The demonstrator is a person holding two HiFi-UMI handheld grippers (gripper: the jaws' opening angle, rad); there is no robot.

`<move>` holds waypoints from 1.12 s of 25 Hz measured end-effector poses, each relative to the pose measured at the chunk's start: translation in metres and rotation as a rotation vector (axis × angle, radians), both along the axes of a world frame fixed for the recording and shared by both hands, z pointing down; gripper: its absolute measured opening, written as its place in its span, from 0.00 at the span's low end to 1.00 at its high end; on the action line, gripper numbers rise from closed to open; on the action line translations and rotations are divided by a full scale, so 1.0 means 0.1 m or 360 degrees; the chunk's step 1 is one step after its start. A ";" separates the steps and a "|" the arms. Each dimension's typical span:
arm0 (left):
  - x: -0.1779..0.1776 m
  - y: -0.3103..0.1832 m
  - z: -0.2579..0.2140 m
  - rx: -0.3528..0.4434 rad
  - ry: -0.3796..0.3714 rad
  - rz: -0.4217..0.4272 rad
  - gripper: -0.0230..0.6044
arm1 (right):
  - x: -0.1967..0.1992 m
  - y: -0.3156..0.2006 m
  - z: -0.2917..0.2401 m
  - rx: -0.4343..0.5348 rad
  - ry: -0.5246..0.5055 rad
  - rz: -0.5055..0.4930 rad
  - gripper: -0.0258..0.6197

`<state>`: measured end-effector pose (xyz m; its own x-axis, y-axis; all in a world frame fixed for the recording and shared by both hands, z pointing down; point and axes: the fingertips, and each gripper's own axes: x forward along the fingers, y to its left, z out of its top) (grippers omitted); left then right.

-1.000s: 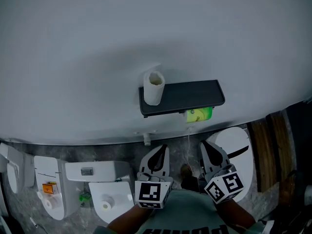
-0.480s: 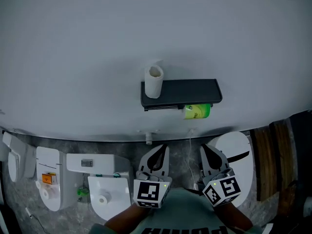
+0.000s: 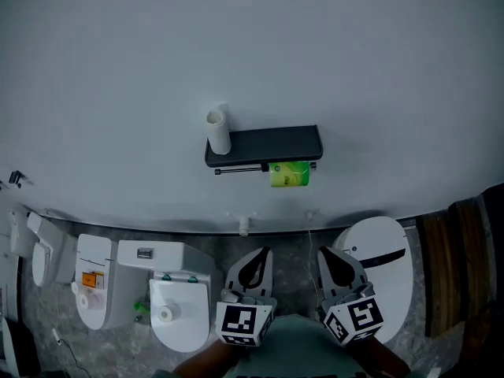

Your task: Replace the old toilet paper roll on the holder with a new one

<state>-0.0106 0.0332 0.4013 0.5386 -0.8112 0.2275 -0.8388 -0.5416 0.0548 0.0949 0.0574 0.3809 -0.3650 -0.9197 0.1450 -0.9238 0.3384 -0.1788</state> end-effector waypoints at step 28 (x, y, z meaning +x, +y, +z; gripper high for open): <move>-0.51 1.51 0.00 0.0039 -0.0017 -0.0294 0.04 | -0.29 1.38 0.05 -0.0013 0.0060 -0.0164 0.05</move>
